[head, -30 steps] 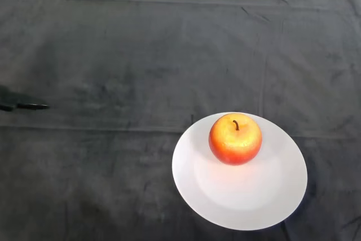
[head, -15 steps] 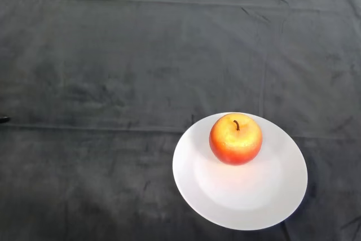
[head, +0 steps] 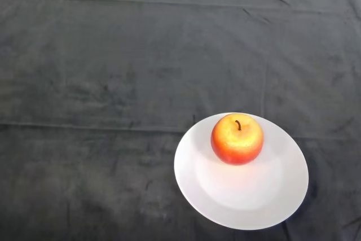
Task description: Move the apple to the plate
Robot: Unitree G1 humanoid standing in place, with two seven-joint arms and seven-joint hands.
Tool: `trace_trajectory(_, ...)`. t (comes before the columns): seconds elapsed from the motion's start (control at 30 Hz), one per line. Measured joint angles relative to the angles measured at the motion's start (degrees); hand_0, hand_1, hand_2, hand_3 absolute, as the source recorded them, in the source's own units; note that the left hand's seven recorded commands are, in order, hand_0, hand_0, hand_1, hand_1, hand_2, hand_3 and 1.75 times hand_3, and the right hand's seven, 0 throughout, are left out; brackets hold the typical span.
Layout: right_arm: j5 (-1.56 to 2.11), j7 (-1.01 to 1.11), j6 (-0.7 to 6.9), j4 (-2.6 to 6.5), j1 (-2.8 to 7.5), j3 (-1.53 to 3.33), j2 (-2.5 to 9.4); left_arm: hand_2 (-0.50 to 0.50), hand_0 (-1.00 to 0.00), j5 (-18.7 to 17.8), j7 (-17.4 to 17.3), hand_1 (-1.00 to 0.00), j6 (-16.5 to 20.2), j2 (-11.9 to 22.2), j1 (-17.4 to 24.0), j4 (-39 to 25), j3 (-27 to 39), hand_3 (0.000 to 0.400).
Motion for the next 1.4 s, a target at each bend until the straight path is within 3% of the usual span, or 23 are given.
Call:
trace_trajectory(0.57,0.0,0.0,0.0,0.0,0.0,0.0,0.0,0.0,0.0,-0.1,4.0,0.0,3.3,0.1,0.0,0.0,0.4,0.0)
trace_trajectory(1.4,0.0,0.0,0.0,0.0,0.0,0.0,0.0,0.0,0.0,0.1,4.1,0.0,3.8,0.1,0.0,0.0,2.5,0.0)
